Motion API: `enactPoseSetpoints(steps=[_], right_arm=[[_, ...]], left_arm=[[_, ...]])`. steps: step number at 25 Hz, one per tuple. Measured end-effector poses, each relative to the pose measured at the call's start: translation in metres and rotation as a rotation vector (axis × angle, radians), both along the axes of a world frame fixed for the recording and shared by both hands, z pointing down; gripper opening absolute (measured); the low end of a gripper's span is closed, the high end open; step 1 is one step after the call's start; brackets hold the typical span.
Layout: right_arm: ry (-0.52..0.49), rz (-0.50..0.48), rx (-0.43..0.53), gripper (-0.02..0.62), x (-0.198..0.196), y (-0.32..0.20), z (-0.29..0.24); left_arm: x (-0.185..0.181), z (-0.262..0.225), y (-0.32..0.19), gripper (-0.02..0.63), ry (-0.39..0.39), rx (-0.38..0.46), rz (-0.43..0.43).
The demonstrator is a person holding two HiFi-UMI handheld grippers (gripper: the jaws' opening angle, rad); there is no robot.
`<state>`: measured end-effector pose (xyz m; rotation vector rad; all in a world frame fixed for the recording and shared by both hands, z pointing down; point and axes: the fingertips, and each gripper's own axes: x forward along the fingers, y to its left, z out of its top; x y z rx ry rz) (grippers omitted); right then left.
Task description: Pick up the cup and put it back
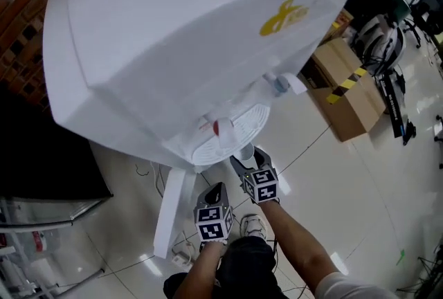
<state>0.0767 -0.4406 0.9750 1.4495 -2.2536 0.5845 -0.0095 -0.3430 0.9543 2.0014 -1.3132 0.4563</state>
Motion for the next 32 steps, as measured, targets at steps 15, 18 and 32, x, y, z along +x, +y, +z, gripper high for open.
enactPoseSetpoints(steps=[15, 18, 32], right_arm=[[0.008, 0.049, -0.078, 0.316, 0.005, 0.138, -0.201], [-0.011, 0.051, -0.067, 0.318, 0.006, 0.155, -0.255], [-0.053, 0.077, 0.045, 0.318, 0.016, 0.262, -0.487]], left_arm=[[-0.015, -0.156, 0.085, 0.000, -0.015, -0.092, 0.020], [-0.016, -0.209, 0.103, 0.001, -0.022, -0.082, 0.041], [-0.018, -0.426, 0.184, 0.000, 0.021, -0.002, 0.125]])
